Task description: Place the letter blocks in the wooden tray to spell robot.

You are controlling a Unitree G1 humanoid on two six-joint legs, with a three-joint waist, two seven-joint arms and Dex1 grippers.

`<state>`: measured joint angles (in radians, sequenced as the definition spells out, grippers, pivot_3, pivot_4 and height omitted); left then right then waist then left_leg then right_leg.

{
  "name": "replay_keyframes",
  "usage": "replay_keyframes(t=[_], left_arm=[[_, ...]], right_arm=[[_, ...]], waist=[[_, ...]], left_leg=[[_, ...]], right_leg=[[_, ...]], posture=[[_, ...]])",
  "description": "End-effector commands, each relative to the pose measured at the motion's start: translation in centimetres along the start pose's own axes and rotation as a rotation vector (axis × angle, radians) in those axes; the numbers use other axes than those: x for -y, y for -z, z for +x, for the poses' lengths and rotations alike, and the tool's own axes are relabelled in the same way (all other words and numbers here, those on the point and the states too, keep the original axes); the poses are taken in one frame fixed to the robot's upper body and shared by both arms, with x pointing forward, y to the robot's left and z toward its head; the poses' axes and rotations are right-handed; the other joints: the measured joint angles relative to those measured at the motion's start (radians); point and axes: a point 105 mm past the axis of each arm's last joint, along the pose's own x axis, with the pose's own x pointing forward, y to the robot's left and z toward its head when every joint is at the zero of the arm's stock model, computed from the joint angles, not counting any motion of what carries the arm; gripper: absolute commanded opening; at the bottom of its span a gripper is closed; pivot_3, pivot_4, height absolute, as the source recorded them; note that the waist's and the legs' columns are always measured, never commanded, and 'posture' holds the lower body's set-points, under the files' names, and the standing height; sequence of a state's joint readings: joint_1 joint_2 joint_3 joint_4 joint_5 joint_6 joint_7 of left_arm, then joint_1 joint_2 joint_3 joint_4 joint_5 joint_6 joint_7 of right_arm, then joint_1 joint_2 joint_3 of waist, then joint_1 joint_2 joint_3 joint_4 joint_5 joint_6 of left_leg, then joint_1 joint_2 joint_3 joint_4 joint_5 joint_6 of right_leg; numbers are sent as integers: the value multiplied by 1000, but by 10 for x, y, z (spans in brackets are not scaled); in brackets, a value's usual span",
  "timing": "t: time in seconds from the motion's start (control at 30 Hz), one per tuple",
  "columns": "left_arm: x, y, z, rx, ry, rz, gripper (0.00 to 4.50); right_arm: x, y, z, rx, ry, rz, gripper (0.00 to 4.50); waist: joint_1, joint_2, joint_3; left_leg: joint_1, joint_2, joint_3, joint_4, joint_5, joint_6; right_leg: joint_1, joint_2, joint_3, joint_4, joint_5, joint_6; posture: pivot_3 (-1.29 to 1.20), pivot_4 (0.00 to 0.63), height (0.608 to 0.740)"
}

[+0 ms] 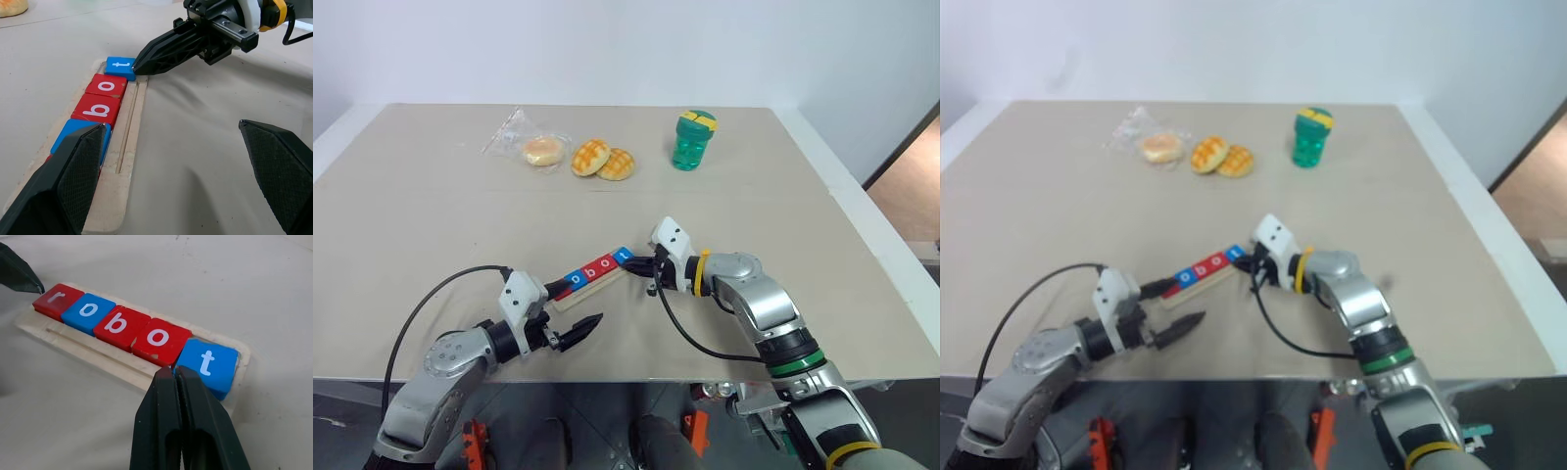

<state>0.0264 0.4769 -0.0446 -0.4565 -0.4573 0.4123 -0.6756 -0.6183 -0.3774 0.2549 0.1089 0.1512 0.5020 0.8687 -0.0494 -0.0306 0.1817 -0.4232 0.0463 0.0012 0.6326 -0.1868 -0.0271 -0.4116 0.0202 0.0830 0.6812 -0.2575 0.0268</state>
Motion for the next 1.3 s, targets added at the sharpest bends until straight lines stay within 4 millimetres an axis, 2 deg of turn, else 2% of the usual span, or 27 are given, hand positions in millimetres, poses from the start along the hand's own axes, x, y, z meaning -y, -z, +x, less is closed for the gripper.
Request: replay_keyframes(t=[0.03, 0.27, 0.57, 0.8, 1.07, 1.3], left_arm=[[4, -8, 1, 32, 8, 28, 4500], [5, -7, 1, 32, 2, 25, 4500], [5, -5, 1, 30, 0, 18, 4500], [6, -10, 1, 52, 21, 11, 4500], [6, -18, 3, 84, 38, -26, 4500], [5, -17, 2, 74, 27, -17, 4500]], right_arm=[[0, -10, 4, 17, -13, -32, 45], [2, -13, 7, 23, -16, -43, 45], [3, -35, -4, 89, 10, -42, 45], [-5, -13, -16, 38, 26, 0, 45], [1, -4, -12, 18, 53, 7, 45], [3, 0, -6, 11, 48, 6, 45]], waist=[[0, 0, 0], [0, 0, 0], [0, 0, 0], [1, 0, 0], [0, 0, 0], [0, 0, 0]], left_leg=[[0, 0, 0, 0, 0, 0], [0, 0, 0, 0, 0, 0], [0, 0, 0, 0, 0, 0], [0, 0, 0, 0, 0, 0], [0, 0, 0, 0, 0, 0], [0, 0, 0, 0, 0, 0]], right_leg=[[0, 0, 0, 0, 0, 0], [0, 0, 0, 0, 0, 0], [0, 0, 0, 0, 0, 0], [0, -1, 0, 0, -1, 0], [0, 0, 0, 0, 0, 0], [0, 0, 0, 0, 0, 0]], posture=[[0, 150, 740], [0, 150, 740], [0, 150, 740], [0, 150, 740], [0, 150, 740], [0, 150, 740]])
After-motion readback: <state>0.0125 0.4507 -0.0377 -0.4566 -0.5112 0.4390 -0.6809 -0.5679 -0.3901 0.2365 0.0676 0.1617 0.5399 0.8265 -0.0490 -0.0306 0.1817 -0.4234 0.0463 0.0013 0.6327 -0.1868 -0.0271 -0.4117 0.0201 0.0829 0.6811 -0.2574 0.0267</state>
